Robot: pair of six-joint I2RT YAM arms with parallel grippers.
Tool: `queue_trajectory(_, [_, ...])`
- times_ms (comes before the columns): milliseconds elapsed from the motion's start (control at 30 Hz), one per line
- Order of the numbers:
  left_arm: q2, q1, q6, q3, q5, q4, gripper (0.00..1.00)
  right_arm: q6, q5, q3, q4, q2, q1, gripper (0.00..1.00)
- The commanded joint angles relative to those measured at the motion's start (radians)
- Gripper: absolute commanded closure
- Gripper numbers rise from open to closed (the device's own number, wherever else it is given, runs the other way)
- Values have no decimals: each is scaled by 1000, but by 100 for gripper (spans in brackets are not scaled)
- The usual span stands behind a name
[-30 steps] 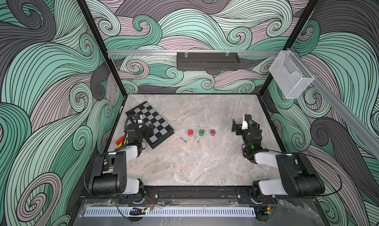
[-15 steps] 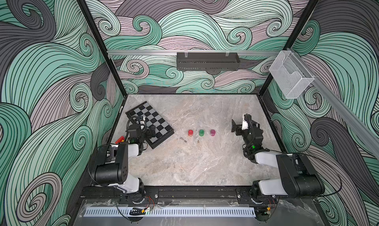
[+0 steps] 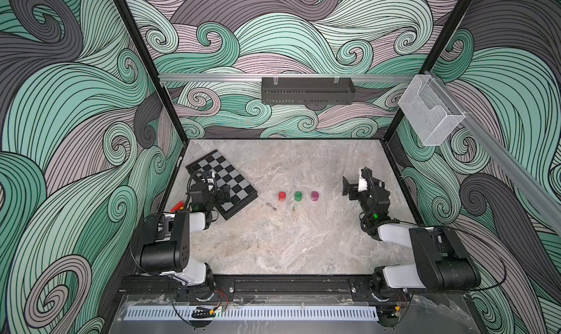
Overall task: Close the paint jar lid
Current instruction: Reset both arms
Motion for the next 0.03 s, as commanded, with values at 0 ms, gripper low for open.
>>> queue_trajectory(0, [-1,1,10,22,20,39,1,-10,-18,23,16,-3,-6,1])
